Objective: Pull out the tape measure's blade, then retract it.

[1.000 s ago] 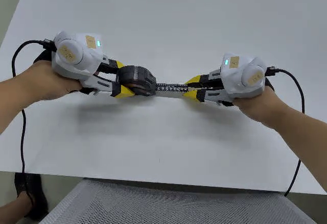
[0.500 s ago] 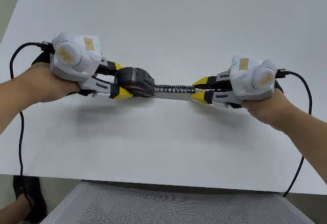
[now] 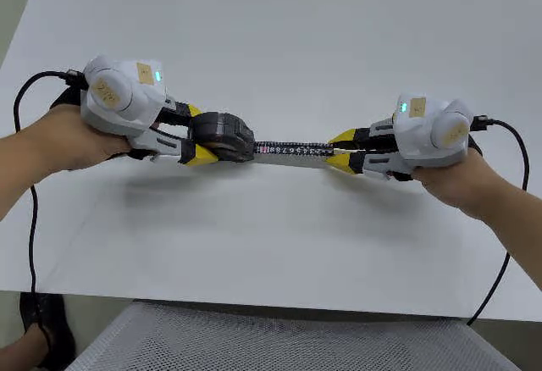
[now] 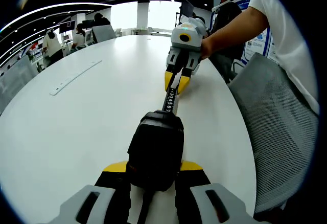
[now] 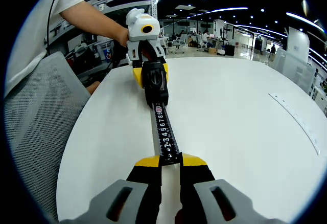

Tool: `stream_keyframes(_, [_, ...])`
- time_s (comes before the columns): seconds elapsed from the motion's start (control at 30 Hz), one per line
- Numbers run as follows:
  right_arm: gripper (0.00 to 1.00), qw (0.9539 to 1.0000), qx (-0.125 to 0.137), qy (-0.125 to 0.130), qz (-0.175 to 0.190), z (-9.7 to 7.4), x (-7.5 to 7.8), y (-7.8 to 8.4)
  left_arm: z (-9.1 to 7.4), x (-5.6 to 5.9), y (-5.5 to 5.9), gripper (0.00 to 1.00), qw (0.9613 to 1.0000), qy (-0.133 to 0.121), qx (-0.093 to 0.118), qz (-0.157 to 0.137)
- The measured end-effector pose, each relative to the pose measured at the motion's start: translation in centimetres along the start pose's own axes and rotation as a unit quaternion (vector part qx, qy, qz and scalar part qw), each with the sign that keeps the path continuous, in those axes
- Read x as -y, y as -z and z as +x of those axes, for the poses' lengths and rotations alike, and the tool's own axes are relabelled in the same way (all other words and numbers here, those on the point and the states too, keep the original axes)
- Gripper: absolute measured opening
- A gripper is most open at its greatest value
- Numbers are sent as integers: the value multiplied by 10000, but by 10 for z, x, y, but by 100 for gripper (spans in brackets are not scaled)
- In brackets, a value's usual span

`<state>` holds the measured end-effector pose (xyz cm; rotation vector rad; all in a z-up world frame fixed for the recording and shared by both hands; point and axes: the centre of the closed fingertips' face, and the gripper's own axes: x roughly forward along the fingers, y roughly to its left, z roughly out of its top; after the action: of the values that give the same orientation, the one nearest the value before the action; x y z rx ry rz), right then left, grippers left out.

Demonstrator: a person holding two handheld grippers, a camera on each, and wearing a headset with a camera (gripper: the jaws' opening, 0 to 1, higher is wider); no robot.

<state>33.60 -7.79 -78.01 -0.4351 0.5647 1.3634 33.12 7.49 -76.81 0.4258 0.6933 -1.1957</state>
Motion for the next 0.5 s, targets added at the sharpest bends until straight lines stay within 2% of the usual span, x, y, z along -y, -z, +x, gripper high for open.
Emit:
stream_keyframes(0.23, [8,10000,-1,4,8,-1,0,0,0,0,0,30,10000,-1,0,-4])
stream_keyframes(0.3, [8,10000,-59,25,-1,-11,2,6,0,0,-1,30,10000,2,-12,10])
stream_keyframes(0.5, [7,9999,-55,74,62,-18,3,11,1,0,-1,30,10000,8,-20,16])
